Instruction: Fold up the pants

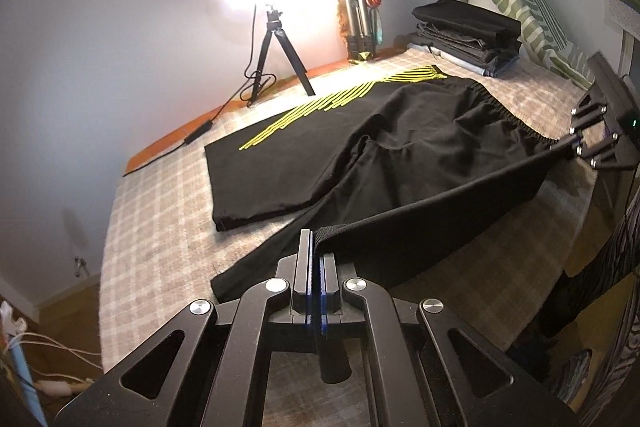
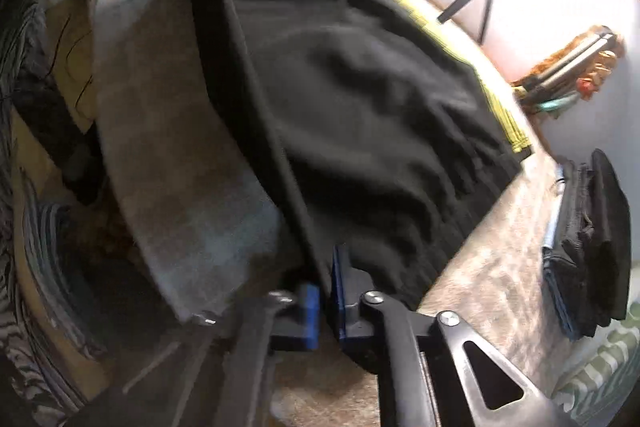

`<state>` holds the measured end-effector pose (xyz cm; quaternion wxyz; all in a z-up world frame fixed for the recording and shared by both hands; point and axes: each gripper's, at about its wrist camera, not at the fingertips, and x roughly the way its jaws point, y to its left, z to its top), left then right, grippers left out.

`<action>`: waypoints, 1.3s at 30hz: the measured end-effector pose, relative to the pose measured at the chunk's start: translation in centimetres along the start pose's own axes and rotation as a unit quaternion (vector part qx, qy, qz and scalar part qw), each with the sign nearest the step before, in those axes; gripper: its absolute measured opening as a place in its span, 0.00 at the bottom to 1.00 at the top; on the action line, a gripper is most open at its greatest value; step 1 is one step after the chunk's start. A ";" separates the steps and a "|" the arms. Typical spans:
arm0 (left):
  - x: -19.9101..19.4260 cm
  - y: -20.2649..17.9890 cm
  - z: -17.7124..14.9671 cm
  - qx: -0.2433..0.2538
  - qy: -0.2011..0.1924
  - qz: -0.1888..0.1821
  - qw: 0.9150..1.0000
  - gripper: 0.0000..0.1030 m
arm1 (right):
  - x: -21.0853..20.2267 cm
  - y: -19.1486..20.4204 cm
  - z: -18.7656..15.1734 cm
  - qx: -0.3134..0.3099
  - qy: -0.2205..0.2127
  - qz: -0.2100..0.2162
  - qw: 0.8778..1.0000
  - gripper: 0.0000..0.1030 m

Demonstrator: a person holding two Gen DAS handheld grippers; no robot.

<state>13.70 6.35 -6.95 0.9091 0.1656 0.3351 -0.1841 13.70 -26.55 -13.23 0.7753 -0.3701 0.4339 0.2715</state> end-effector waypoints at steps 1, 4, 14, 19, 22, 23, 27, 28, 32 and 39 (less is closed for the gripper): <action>-0.1 0.3 0.2 -0.002 -0.003 0.002 1.000 0.01 | -0.6 -0.5 0.2 0.006 -0.009 -0.009 1.000 0.00; -0.2 0.9 1.0 -0.008 -0.013 0.003 1.000 0.01 | -2.8 -2.4 1.1 0.029 -0.040 -0.032 0.998 0.00; 0.8 3.3 6.2 0.021 -0.050 0.029 0.998 0.01 | -6.9 -7.7 7.6 0.017 -0.093 -0.113 0.989 0.00; 2.3 5.4 9.1 0.020 -0.055 0.039 0.998 0.01 | -6.5 -10.4 10.9 0.010 -0.096 -0.137 0.986 0.00; 4.0 7.0 10.8 0.016 -0.049 0.044 0.998 0.01 | -5.2 -12.8 12.7 0.014 -0.089 -0.150 0.985 0.00; 4.8 7.6 11.4 0.019 -0.045 0.048 0.998 0.01 | -4.7 -13.6 13.1 0.015 -0.085 -0.154 0.984 0.00; 8.2 9.1 12.9 0.019 -0.025 0.055 0.998 0.01 | -2.1 -16.5 14.5 0.024 -0.068 -0.156 0.985 0.00; 9.1 9.5 13.0 0.016 -0.018 0.055 0.998 0.01 | -1.0 -17.4 15.0 0.026 -0.061 -0.157 0.985 0.00; 13.9 10.5 13.2 0.000 0.022 0.047 0.999 0.01 | 2.8 -20.2 16.0 0.044 -0.040 -0.128 0.990 0.00; 19.1 11.2 12.7 -0.001 0.067 0.053 0.996 0.01 | 9.5 -21.9 16.9 0.044 -0.003 -0.112 0.993 0.00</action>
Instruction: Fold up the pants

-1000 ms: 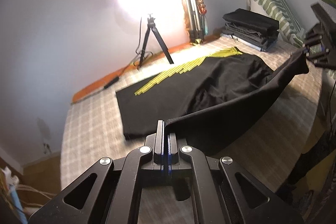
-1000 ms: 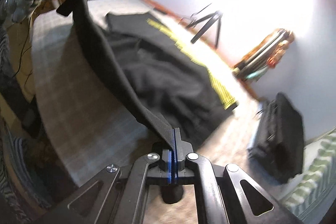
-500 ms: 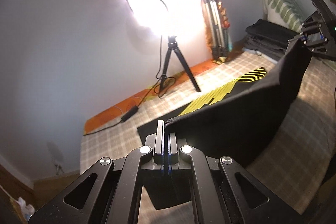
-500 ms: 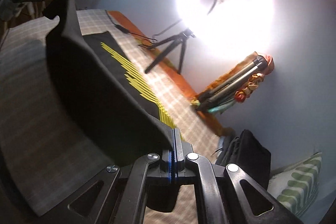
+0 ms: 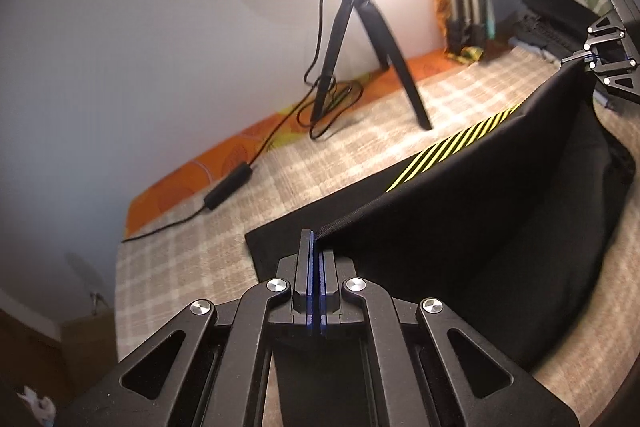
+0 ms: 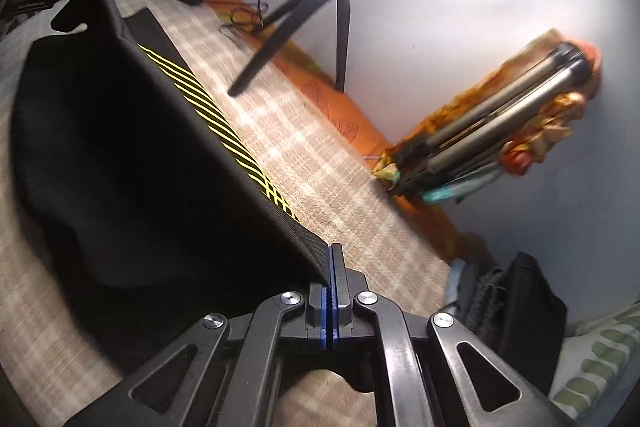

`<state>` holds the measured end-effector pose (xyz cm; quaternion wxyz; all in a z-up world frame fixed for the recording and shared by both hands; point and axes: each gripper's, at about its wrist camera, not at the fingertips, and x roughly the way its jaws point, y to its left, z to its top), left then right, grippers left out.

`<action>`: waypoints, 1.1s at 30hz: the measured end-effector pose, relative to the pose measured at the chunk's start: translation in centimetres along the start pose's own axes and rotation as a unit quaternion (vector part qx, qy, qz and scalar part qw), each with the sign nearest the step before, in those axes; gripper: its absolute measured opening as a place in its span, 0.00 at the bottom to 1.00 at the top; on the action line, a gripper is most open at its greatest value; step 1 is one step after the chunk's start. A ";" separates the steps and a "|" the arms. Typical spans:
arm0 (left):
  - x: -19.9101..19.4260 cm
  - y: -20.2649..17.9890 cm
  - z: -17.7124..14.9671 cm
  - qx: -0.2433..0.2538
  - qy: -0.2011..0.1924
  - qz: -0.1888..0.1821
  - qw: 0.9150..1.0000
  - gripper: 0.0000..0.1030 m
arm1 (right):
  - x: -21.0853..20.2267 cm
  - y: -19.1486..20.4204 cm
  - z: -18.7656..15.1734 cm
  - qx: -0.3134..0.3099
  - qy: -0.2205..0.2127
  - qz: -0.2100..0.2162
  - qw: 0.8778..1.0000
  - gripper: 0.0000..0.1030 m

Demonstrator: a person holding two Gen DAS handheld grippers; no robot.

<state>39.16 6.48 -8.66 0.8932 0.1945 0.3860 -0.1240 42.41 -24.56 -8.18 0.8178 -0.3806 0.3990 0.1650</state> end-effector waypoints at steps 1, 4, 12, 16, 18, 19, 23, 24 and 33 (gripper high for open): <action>0.7 0.2 0.1 -0.001 0.006 0.001 1.000 0.01 | 0.6 0.0 0.0 0.001 0.001 0.002 1.000 0.00; 2.5 0.7 0.6 -0.007 0.022 0.002 1.000 0.01 | 2.6 -0.3 0.3 0.007 0.007 0.009 1.000 0.00; 7.2 1.6 1.5 -0.024 0.062 0.005 0.998 0.01 | 7.4 -0.5 0.7 0.022 0.036 0.038 0.998 0.00; 8.6 1.8 1.3 -0.031 0.075 0.010 0.997 0.05 | 8.8 -0.7 0.5 0.030 0.050 0.048 0.997 0.00; 9.0 2.1 1.1 -0.038 0.081 0.015 0.996 0.18 | 9.4 -0.8 0.5 0.038 0.057 0.055 0.996 0.03; 9.0 2.4 1.1 -0.041 0.079 0.024 0.996 0.23 | 9.6 -1.0 0.5 0.043 0.059 0.054 0.996 0.12; 8.5 3.9 1.2 -0.057 0.072 0.046 0.995 0.53 | 9.9 -2.4 0.3 0.079 0.059 0.041 0.994 0.44; 8.5 4.4 1.3 -0.062 0.070 0.052 0.994 0.57 | 10.0 -2.7 0.3 0.087 0.060 0.037 0.994 0.48; 7.7 8.2 1.0 -0.102 0.077 0.095 0.987 0.59 | 10.2 -3.7 -0.9 0.118 0.077 0.017 0.990 0.61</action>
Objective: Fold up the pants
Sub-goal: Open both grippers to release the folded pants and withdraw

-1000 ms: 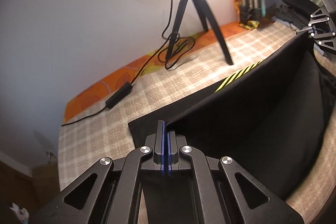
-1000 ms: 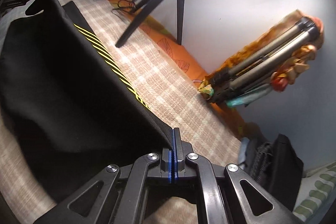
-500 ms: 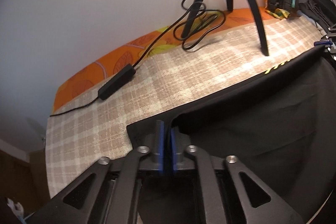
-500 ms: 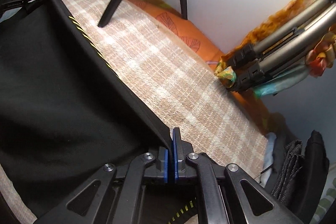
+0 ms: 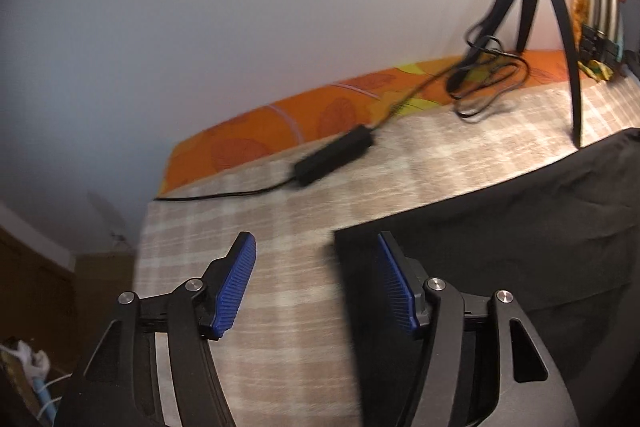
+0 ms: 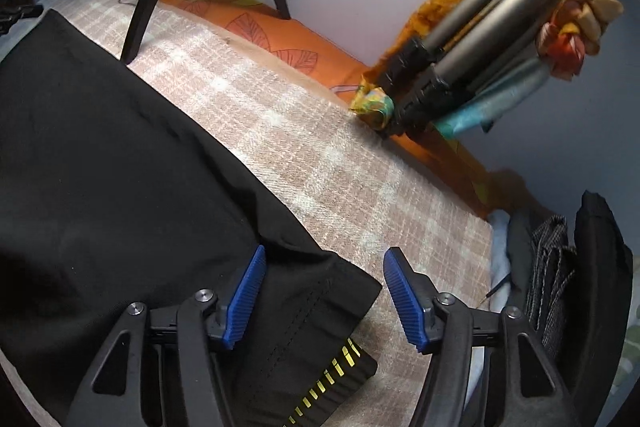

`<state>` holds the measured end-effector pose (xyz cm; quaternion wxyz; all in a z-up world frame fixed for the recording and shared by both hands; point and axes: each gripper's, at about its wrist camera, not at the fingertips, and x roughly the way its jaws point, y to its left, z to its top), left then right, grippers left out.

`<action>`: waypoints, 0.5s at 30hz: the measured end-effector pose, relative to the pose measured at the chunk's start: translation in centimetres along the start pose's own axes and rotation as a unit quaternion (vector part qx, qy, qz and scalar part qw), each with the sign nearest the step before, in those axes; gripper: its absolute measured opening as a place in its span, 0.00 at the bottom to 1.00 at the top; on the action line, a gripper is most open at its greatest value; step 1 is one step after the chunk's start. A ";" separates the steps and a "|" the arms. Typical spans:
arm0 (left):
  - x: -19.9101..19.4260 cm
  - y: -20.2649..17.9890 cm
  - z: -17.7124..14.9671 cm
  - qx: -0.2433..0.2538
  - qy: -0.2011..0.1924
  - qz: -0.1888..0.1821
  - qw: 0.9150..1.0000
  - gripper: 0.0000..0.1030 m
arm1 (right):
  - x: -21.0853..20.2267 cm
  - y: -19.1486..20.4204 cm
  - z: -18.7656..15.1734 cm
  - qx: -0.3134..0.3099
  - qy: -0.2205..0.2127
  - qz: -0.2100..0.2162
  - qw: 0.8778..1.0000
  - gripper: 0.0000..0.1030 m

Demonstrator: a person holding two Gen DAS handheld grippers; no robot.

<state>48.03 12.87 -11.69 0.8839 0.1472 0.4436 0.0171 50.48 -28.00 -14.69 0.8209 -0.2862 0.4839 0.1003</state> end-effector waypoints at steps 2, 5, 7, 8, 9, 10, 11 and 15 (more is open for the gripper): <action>-1.0 0.6 -0.4 -0.010 -0.005 -0.003 1.000 0.59 | -0.1 -0.3 -0.1 0.004 0.003 -0.012 1.000 0.62; -3.0 0.7 -1.2 -0.005 -0.015 0.004 1.000 0.59 | -0.4 -0.7 -0.5 0.012 0.010 -0.039 0.999 0.62; -5.1 0.3 -2.0 0.003 -0.030 -0.002 1.000 0.59 | -1.1 -1.1 -0.8 0.025 0.009 -0.047 0.999 0.62; -5.7 0.3 -2.4 0.004 -0.036 -0.007 0.999 0.59 | -1.7 -1.4 -1.0 0.036 0.005 -0.045 0.998 0.64; -7.0 -0.1 -3.0 0.004 -0.043 -0.021 0.999 0.59 | -2.5 -1.6 -1.3 0.047 -0.002 -0.039 0.998 0.64; -8.1 -0.5 -3.7 0.003 -0.048 -0.036 0.998 0.59 | -3.7 -1.7 -1.9 0.058 -0.014 -0.031 0.998 0.65; -8.8 -0.9 -4.2 0.003 -0.052 -0.049 0.997 0.59 | -4.7 -1.7 -2.4 0.067 -0.024 -0.023 0.997 0.68; -12.2 -3.2 -6.9 0.009 -0.067 -0.105 0.992 0.59 | -8.2 -1.1 -5.2 0.103 -0.051 0.006 0.993 0.72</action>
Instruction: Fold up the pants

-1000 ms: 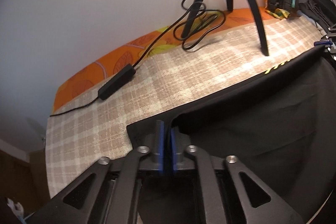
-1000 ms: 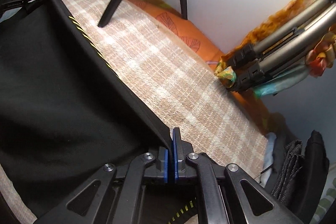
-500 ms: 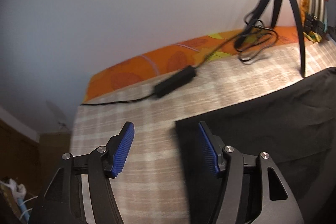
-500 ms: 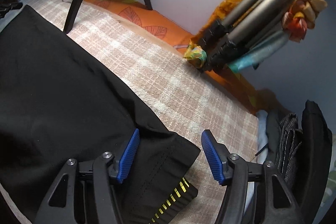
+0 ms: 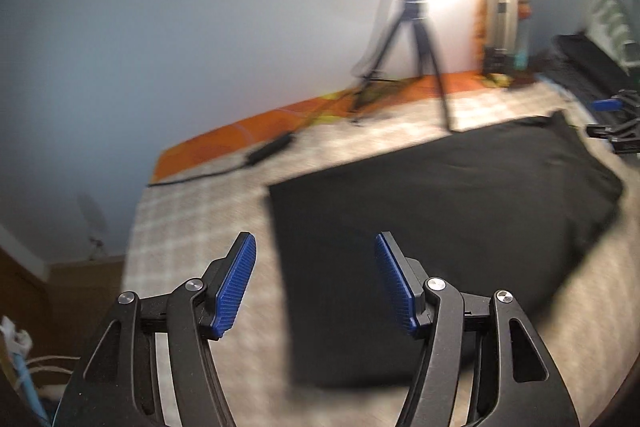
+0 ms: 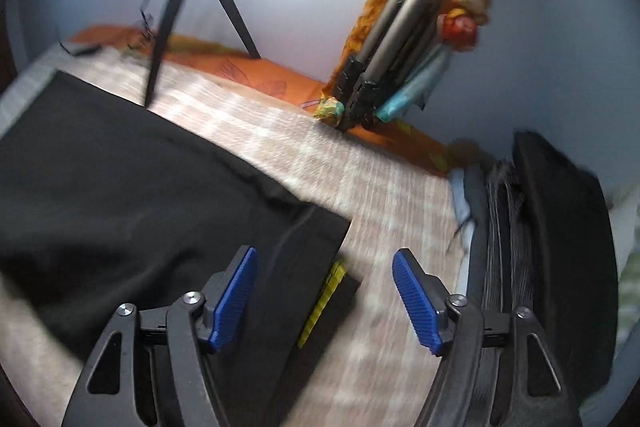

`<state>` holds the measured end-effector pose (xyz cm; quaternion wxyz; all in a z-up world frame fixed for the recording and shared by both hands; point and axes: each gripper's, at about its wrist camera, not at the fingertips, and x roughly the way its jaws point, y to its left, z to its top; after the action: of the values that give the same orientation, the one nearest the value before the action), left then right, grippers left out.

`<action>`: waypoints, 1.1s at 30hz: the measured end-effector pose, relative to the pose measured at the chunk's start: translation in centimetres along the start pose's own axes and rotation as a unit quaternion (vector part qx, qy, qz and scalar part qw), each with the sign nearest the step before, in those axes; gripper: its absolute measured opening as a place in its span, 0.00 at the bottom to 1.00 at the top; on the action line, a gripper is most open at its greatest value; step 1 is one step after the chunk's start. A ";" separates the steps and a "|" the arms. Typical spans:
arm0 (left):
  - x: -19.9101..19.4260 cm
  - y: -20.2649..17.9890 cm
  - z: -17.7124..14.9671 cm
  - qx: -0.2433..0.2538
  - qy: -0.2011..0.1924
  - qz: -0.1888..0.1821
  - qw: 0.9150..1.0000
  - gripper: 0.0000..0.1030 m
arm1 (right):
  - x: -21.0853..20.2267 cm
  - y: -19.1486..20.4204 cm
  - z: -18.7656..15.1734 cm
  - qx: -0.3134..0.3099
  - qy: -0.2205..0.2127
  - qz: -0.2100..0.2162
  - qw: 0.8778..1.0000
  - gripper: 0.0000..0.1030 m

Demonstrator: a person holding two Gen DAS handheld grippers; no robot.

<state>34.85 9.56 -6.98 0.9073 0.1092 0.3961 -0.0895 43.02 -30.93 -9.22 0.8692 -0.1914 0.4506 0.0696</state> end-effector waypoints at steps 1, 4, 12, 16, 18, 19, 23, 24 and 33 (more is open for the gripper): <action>-0.8 -0.9 -0.7 0.000 -0.004 -0.018 1.000 0.59 | -1.2 0.0 -1.1 0.017 -0.008 0.015 1.000 0.74; -2.1 -3.1 -2.3 -0.014 -0.006 -0.064 0.998 0.59 | -3.7 0.1 -3.9 0.066 -0.016 0.046 0.997 0.79; -2.4 -8.2 -5.6 -0.002 0.017 -0.136 0.991 0.55 | -5.6 -0.8 -11.1 0.245 0.002 0.138 0.960 0.80; -3.0 -10.0 -6.1 0.009 0.019 -0.151 0.988 0.55 | -5.2 0.0 -11.2 0.243 -0.009 0.132 0.961 0.80; -3.4 -10.3 -6.0 0.004 0.014 -0.160 0.987 0.55 | -5.2 -0.3 -10.4 0.228 -0.018 0.126 0.965 0.79; -3.5 -10.4 -5.9 0.003 0.013 -0.163 0.986 0.55 | -5.0 -0.8 -9.7 0.227 -0.022 0.125 0.966 0.79; -4.0 -11.4 -5.4 0.014 0.007 -0.161 0.987 0.55 | -3.0 -3.7 -5.4 0.222 -0.039 0.133 0.965 0.79; -4.1 -11.5 -5.3 0.015 0.004 -0.161 0.987 0.55 | -2.1 -4.5 -4.4 0.222 -0.036 0.135 0.965 0.79; -2.6 -11.6 -5.0 0.006 0.012 -0.173 0.985 0.55 | 7.4 -8.1 0.0 0.256 0.006 0.158 0.954 0.77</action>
<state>26.75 -0.06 -9.85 0.8729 0.0458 0.4190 -0.2460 49.71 -38.77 -13.04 0.8641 0.1105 0.4833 0.0872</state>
